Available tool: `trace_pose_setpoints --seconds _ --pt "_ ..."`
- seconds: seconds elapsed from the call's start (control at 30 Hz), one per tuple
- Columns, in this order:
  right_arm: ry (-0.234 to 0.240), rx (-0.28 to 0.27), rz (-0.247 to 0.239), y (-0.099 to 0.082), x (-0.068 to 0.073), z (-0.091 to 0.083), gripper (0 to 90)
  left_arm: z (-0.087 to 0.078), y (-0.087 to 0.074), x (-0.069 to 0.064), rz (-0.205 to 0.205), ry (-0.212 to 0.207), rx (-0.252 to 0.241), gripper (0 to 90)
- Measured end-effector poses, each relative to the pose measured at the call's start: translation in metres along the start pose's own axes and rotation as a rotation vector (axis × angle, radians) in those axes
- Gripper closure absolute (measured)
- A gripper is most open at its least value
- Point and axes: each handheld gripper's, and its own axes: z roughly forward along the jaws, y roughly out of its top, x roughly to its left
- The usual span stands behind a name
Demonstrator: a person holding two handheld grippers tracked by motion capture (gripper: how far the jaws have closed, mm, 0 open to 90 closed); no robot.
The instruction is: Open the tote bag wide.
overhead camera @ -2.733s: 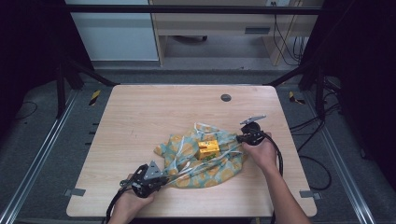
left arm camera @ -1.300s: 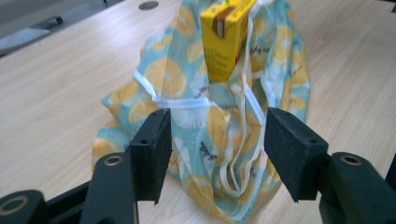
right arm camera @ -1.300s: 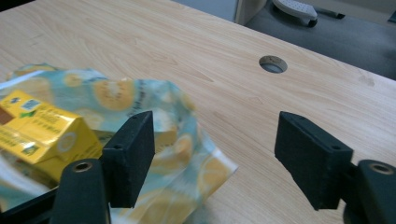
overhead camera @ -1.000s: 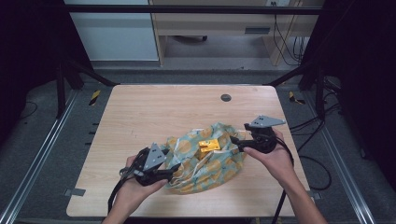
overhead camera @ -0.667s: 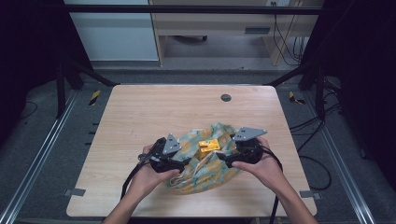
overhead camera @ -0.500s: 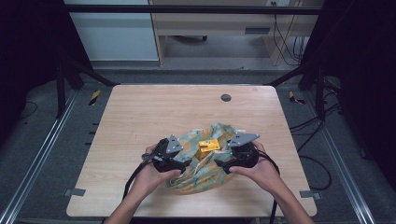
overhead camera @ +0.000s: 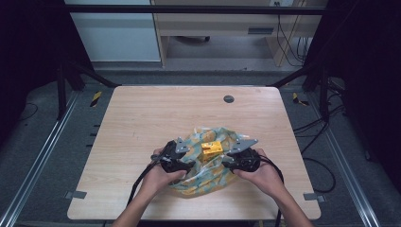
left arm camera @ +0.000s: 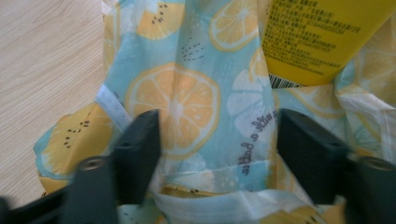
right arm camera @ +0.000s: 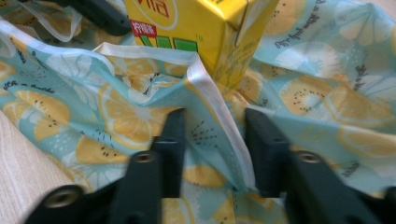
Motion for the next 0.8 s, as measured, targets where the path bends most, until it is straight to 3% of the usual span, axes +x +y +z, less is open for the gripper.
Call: trace_pose_setpoints --seconds 0.13,0.2,0.3,0.4,0.57,0.8 --pt "0.016 0.003 0.007 -0.005 -0.002 -0.002 82.9 -0.003 -0.001 0.000 -0.007 0.003 0.004 63.7" --pt "0.015 -0.007 0.024 -0.007 -0.004 -0.005 88.6 -0.007 -0.002 0.002 -0.029 0.009 -0.013 74.3" --pt "0.010 -0.024 0.049 -0.012 -0.006 -0.011 90.0 -0.016 -0.003 0.005 -0.064 0.023 -0.054 84.2" --pt "-0.002 -0.035 0.079 -0.021 -0.008 -0.017 90.0 -0.025 -0.006 0.014 -0.095 0.059 -0.076 87.6" --pt "-0.035 -0.034 0.132 -0.045 -0.015 -0.027 90.0 -0.031 -0.013 0.030 -0.170 0.073 -0.078 88.6" --pt "-0.054 -0.041 0.177 -0.065 -0.023 -0.037 90.0 -0.031 -0.010 0.039 -0.173 0.100 -0.072 89.0"
